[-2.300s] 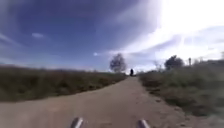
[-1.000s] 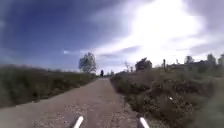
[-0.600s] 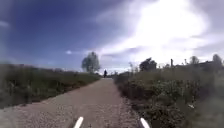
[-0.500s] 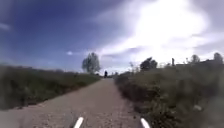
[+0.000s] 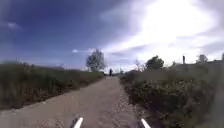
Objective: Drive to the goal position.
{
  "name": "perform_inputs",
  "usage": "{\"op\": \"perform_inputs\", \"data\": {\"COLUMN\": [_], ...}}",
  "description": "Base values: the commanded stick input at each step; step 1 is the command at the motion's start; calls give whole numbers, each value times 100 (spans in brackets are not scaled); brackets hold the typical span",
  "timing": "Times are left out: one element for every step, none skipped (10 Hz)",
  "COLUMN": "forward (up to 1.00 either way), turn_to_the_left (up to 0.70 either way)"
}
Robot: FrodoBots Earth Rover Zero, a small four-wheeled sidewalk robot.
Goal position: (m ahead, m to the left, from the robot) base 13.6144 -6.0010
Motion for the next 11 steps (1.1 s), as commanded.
{"op": "perform_inputs", "data": {"forward": [100, 100, 100, 100, 100, 100, 100, 100, 100, 100, 100], "turn_to_the_left": [0, 0, 0, 0, 0, 0, -11, -31, -40, -40, -40]}}
